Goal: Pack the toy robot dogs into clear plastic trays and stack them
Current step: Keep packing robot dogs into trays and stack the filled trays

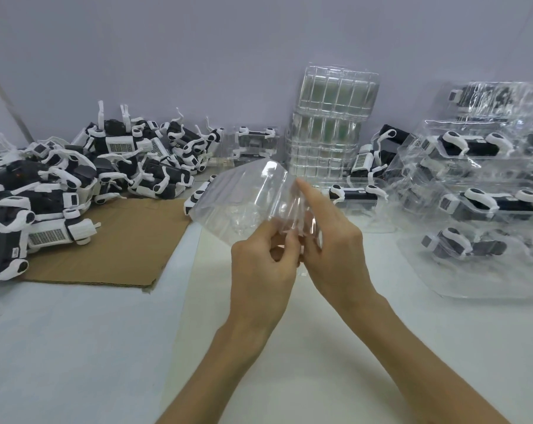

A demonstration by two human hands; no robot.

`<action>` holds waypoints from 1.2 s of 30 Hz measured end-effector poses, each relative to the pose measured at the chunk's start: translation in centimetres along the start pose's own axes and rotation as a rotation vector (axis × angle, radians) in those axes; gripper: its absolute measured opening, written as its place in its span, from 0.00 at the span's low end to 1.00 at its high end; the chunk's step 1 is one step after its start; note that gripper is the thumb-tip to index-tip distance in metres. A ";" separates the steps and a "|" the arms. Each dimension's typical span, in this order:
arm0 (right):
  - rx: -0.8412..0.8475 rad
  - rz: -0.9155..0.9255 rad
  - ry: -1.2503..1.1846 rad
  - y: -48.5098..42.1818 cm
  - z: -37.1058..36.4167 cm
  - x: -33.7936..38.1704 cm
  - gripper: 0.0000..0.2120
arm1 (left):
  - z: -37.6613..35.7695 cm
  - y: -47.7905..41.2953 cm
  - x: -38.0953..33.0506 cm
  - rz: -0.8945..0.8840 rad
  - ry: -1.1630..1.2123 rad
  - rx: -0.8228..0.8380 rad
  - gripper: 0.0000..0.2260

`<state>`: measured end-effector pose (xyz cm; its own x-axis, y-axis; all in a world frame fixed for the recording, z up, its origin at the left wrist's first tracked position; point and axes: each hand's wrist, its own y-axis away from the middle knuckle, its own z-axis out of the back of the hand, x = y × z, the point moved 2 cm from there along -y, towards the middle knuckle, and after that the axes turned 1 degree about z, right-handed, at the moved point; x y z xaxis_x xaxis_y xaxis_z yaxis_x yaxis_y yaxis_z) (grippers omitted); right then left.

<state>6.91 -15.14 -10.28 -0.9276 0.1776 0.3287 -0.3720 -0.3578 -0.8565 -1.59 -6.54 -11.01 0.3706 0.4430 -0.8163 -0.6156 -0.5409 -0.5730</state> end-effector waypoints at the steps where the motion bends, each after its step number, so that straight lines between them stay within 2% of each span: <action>1: -0.014 0.001 0.018 -0.1 0.2 -0.1 0.29 | -0.1 0.0 0.0 -0.033 -0.032 0.018 0.06; 3: -0.042 0.012 0.030 -0.4 0.6 -0.2 0.28 | 0.0 -0.1 0.0 -0.099 -0.105 0.017 0.05; 8: -0.094 0.034 0.035 -1.1 1.1 -0.6 0.19 | -0.2 0.3 -0.5 -0.181 -0.187 0.024 0.09; 11: -0.114 0.028 0.024 -1.0 1.3 -0.8 0.20 | -0.3 0.6 -0.5 -0.218 -0.206 0.034 0.14; 16: -0.107 -0.002 -0.006 -0.8 1.2 -1.1 0.29 | -0.5 0.9 -0.4 -0.301 -0.276 0.007 0.05; 20: -0.124 0.006 -0.022 -1.0 1.4 -1.0 0.30 | -0.9 1.1 -0.4 -0.355 -0.309 0.004 0.08; 22: -0.138 -0.026 -0.023 -1.1 1.4 -0.9 0.29 | -0.9 1.1 -0.4 -0.369 -0.299 0.022 0.11; 24: -0.128 -0.087 -0.046 -1.5 1.4 -1.0 0.26 | -0.6 0.9 -0.3 -0.307 -0.241 0.037 0.13; 27: -0.060 -0.075 -0.034 -1.7 1.0 -1.0 0.29 | 0.0 0.7 -0.1 -0.220 -0.182 -0.013 0.14; 30: -0.054 -0.116 -0.095 -1.5 1.2 -0.8 0.28 | 0.1 0.9 -0.2 -0.254 -0.180 0.031 0.13; 33: -0.018 -0.235 -0.233 -1.7 1.9 -1.1 0.24 | -0.1 1.1 -0.3 -0.299 -0.197 0.055 0.11; 36: 0.004 -0.274 -0.290 -1.9 2.5 -1.2 0.21 | -0.3 1.3 -0.7 -0.345 -0.235 0.066 0.09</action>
<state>8.60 -16.95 -8.05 -0.7649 0.0005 0.6442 -0.6066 -0.3371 -0.7200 -2.48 -7.77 -11.23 0.3987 0.7455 -0.5341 -0.5291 -0.2886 -0.7979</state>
